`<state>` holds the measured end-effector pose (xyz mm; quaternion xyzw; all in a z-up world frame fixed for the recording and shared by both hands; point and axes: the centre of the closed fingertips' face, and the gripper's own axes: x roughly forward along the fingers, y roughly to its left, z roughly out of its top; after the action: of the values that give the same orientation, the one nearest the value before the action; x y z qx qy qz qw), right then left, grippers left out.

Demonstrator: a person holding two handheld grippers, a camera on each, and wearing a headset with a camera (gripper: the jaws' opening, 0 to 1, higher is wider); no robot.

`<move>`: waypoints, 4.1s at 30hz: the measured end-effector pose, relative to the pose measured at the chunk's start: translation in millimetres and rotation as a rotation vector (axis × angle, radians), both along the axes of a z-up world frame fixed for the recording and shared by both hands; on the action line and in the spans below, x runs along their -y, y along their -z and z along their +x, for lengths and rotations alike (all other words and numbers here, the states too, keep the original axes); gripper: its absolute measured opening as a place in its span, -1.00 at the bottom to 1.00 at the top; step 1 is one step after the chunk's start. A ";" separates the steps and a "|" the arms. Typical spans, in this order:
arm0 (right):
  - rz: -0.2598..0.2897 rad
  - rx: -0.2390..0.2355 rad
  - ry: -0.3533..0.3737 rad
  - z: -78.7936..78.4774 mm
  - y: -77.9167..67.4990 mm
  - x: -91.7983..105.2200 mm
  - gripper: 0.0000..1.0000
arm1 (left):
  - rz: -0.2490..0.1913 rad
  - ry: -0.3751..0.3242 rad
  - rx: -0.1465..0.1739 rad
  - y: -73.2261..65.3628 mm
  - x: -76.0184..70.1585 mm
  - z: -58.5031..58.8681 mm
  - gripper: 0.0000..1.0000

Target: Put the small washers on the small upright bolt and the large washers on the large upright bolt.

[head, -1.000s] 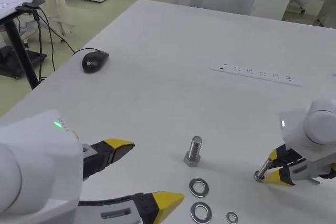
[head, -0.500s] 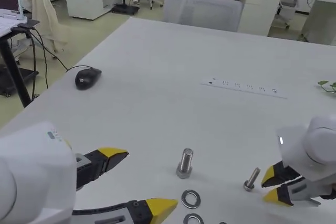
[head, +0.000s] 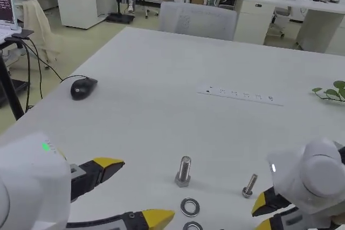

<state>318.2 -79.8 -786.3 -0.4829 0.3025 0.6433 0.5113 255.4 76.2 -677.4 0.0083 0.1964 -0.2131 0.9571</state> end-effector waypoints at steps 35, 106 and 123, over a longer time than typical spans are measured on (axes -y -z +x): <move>-0.083 -0.076 -0.063 -31.4 39.1 -7.6 -0.63 | -0.027 -0.024 -0.003 4.8 -0.9 -4.2 0.21; -0.020 0.104 0.082 75.7 -36.5 6.4 -0.76 | -0.013 0.004 -0.037 11.2 7.1 2.3 0.20; -0.022 0.099 0.043 86.0 -30.7 -9.7 -0.76 | -0.018 -0.013 -0.042 11.2 3.1 5.3 0.19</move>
<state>404.3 -70.0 -755.6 -0.5132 0.2940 0.6042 0.5341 260.7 73.0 -688.6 -0.0059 0.2146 -0.2086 0.9541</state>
